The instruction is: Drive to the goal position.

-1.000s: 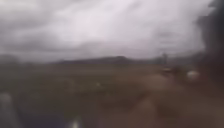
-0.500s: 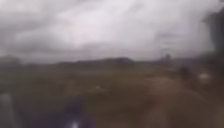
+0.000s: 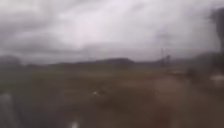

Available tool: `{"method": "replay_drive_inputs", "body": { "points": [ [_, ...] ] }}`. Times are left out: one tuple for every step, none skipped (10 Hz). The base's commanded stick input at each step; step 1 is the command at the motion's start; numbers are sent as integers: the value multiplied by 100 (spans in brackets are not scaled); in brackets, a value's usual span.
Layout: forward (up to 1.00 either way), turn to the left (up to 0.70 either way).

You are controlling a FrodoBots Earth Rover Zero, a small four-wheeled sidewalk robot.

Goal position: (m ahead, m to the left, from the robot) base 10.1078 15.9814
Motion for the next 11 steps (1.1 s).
{"method": "replay_drive_inputs", "body": {
  "points": [
    [70,0],
    [70,0],
    [70,0],
    [70,0],
    [70,0],
    [70,0],
    [70,0],
    [70,0],
    [70,0],
    [70,0],
    [70,0]
  ]
}}
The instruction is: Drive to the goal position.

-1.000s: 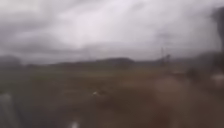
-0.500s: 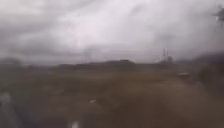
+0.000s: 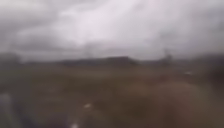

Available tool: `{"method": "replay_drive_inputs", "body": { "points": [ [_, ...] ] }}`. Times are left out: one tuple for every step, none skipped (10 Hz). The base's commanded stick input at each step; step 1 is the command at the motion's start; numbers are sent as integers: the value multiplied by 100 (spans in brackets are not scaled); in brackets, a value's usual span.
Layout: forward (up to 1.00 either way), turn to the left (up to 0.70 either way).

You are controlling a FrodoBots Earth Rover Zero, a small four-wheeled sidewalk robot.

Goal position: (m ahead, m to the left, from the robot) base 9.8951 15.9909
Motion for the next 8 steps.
{"method": "replay_drive_inputs", "body": {
  "points": [
    [70,0],
    [70,0],
    [70,0],
    [70,0],
    [70,0],
    [70,0],
    [70,0],
    [70,0]
  ]
}}
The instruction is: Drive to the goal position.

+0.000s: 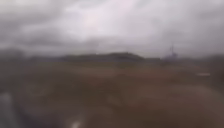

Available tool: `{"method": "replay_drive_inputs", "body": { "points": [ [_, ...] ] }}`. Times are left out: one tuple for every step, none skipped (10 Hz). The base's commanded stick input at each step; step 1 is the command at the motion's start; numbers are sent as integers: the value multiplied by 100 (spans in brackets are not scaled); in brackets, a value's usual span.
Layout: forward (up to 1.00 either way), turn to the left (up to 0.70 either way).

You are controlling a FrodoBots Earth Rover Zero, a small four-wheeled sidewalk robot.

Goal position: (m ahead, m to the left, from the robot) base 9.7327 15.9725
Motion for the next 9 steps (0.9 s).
{"method": "replay_drive_inputs", "body": {
  "points": [
    [70,0],
    [70,0],
    [70,0],
    [70,0],
    [70,0],
    [70,0],
    [70,0],
    [70,0],
    [70,0]
  ]
}}
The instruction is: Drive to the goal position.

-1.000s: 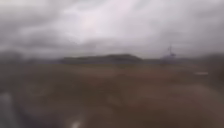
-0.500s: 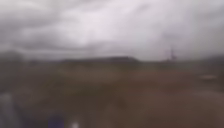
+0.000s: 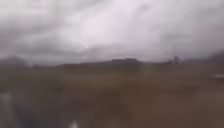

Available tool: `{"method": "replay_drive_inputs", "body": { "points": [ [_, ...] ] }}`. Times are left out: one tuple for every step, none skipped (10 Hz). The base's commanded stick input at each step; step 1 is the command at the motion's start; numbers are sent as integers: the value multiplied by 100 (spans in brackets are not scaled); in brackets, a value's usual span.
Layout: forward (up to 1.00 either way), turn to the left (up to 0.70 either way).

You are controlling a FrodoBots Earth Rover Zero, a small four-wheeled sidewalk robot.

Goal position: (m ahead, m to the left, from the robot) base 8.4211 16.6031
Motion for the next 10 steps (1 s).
{"method": "replay_drive_inputs", "body": {
  "points": [
    [70,0],
    [70,0],
    [70,0],
    [70,0],
    [70,0],
    [70,0],
    [70,0],
    [70,0],
    [70,0],
    [70,0]
  ]
}}
